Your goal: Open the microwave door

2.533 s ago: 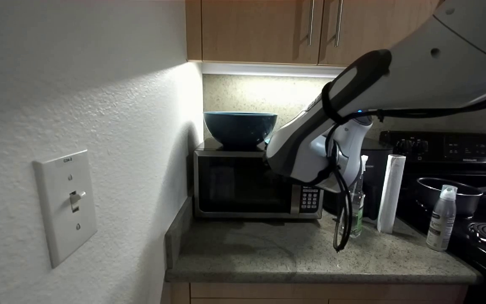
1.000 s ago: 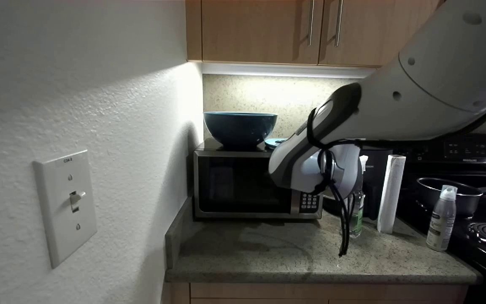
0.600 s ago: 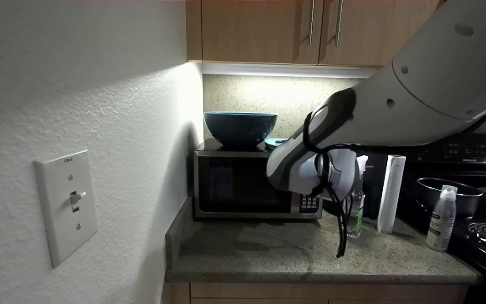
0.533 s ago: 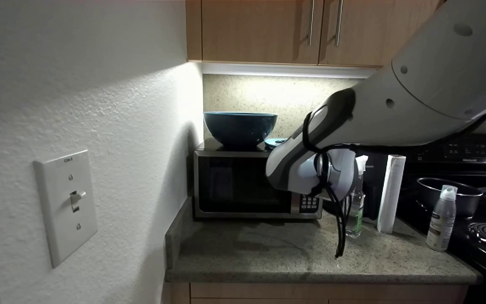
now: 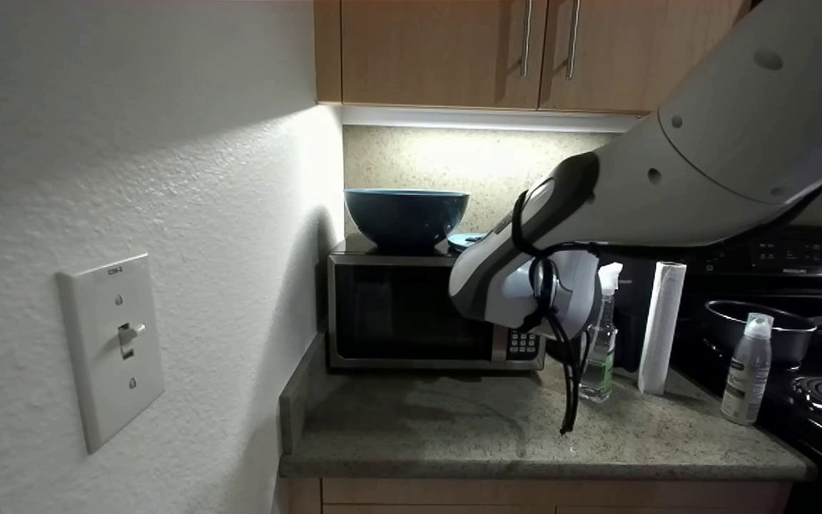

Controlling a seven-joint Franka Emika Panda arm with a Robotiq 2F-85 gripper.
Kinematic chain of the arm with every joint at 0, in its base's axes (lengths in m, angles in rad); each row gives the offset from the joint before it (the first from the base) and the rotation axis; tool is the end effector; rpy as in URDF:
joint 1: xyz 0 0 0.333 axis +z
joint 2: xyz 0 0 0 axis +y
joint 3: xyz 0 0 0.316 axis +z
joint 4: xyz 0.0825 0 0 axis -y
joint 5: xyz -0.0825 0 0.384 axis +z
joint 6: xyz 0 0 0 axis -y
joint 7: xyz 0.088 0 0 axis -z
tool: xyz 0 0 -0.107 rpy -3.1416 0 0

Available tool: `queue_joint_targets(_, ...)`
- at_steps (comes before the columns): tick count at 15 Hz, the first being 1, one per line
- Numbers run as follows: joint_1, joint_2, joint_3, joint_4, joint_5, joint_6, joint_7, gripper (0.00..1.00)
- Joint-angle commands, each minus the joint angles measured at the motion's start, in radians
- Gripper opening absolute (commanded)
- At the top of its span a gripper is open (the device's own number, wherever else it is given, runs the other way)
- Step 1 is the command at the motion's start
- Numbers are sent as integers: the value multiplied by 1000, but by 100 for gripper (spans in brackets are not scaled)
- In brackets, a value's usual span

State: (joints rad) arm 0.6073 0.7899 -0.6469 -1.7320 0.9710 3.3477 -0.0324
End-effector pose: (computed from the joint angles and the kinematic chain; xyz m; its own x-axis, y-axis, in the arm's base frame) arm 0.6915 -0.0246 0.3170 0.3492 -0.4443 0.8250 -0.5105 -0.8285 -0.2302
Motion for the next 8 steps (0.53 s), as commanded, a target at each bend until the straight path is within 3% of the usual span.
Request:
queue_joint_targets(1,-1,0,1,0,0,1,0,100)
queue_joint_targets(8,-1,-4,6,-2,-2,10,-3,100)
